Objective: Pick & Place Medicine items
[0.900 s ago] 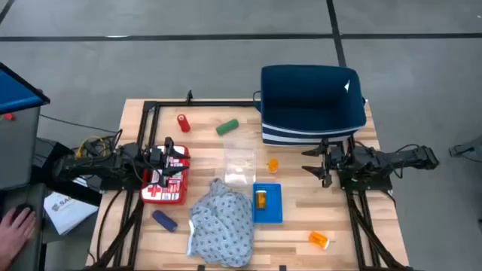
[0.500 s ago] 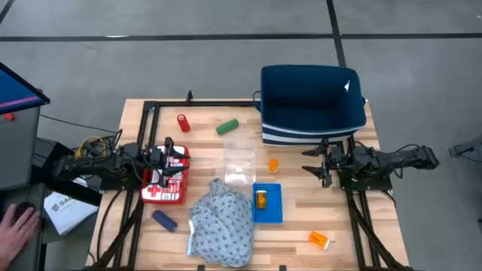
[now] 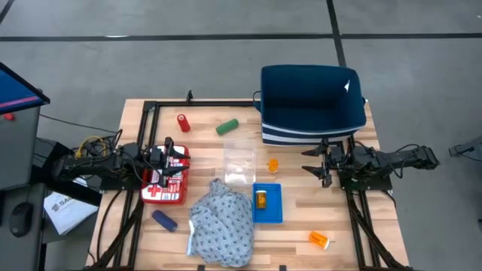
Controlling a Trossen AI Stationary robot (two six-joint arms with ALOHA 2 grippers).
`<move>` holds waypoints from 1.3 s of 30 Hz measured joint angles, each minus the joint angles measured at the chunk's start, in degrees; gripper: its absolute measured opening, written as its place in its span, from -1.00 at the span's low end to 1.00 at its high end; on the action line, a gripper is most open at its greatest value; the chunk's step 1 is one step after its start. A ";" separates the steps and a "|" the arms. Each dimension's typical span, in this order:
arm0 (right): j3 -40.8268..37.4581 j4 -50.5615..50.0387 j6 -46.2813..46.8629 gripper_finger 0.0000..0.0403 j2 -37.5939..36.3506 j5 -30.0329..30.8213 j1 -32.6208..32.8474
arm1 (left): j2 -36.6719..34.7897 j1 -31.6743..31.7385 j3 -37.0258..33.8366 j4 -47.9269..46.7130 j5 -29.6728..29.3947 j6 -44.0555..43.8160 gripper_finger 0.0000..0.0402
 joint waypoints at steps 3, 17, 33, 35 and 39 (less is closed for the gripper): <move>0.00 0.00 -0.01 0.29 -0.01 0.01 -0.01 | 0.00 0.00 0.00 0.01 0.02 0.00 -0.19; 0.02 0.00 0.00 0.29 -0.01 -0.01 -0.02 | 0.02 0.00 0.00 0.02 0.02 -0.02 -0.19; 0.00 0.00 -0.02 0.29 0.00 0.00 -0.02 | 0.02 0.00 0.00 0.48 0.02 -0.02 -0.19; 0.00 0.00 -0.02 0.29 0.01 0.01 -0.02 | 0.00 0.00 0.00 1.08 0.02 0.00 -0.19; 0.00 0.02 0.00 0.29 -0.01 0.01 -0.02 | 0.10 -0.01 0.00 1.62 0.02 0.00 -0.19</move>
